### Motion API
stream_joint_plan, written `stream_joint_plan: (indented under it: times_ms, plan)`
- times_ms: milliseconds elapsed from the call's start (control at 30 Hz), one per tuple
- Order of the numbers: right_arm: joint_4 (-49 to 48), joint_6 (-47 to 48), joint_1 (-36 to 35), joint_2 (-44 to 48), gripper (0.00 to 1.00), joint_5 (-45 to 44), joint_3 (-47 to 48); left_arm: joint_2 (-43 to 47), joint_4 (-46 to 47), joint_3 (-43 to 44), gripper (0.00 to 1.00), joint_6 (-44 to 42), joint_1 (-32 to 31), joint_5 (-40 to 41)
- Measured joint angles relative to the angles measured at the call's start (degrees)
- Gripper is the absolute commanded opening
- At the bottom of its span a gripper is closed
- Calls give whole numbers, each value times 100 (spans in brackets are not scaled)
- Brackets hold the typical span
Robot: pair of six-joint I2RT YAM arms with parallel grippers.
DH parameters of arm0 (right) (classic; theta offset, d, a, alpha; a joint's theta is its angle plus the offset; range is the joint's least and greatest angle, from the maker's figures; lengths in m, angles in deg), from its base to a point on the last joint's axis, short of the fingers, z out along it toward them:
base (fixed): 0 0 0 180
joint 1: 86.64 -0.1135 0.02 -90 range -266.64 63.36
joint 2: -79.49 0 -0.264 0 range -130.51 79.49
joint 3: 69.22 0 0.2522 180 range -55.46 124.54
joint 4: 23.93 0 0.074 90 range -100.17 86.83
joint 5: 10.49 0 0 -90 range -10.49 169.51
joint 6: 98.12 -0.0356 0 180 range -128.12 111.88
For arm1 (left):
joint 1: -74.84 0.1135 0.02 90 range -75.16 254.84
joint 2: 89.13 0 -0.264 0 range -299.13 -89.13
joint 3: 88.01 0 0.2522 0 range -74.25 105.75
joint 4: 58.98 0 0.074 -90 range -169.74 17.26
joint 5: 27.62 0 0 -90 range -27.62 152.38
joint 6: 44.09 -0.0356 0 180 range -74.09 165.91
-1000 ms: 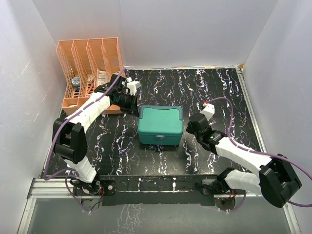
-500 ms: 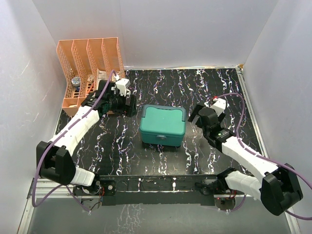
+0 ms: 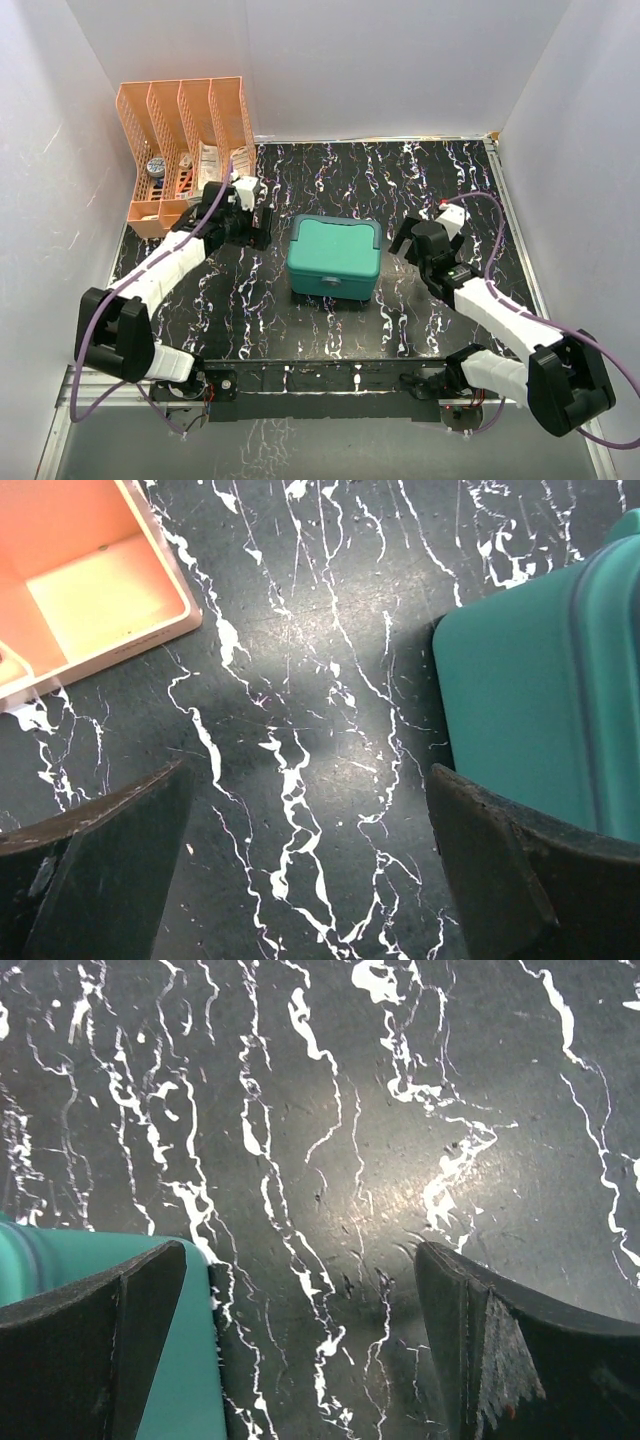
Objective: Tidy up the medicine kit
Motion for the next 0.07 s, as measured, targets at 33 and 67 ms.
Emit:
stream_joint_plan:
  times_ms: [33,67]
  plan:
    - [-7,0,15,-11,98,15,-63,-4,120,-87,99,-7,22,0]
    - [-28,-4,24,-28,98,37,-118,-22,232,-177,99,-9,39,-4]
